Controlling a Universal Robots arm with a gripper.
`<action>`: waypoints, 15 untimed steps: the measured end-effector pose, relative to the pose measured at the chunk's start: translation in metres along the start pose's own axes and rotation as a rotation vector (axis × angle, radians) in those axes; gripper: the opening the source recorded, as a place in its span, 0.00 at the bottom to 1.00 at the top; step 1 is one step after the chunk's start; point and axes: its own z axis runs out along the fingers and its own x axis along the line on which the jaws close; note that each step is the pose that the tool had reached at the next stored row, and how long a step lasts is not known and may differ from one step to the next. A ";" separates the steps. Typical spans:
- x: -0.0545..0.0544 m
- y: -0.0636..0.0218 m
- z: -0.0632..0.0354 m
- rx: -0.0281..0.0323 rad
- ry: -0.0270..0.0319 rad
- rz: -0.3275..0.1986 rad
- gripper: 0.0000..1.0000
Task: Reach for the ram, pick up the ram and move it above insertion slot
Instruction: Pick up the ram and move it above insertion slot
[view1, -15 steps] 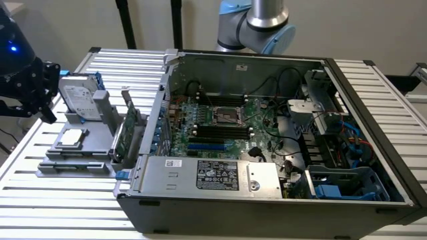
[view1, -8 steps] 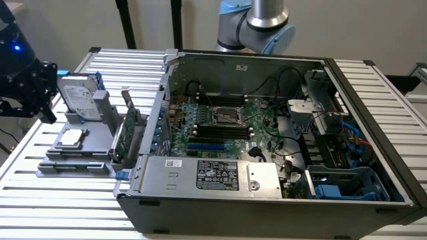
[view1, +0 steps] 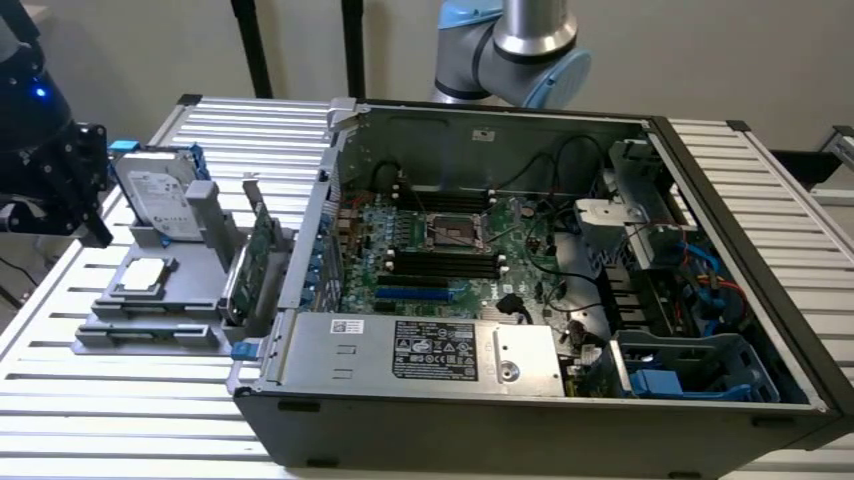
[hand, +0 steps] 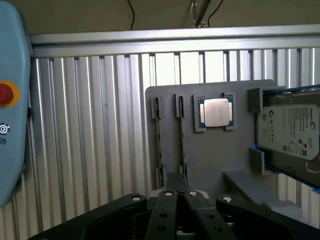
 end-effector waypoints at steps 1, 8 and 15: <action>0.000 0.0000 0.0001 -0.0003 0.0002 -0.018 0.11; 0.000 0.0001 0.0001 -0.0023 0.0020 -0.116 0.11; 0.000 0.0002 0.0015 -0.0021 0.0018 -0.116 0.30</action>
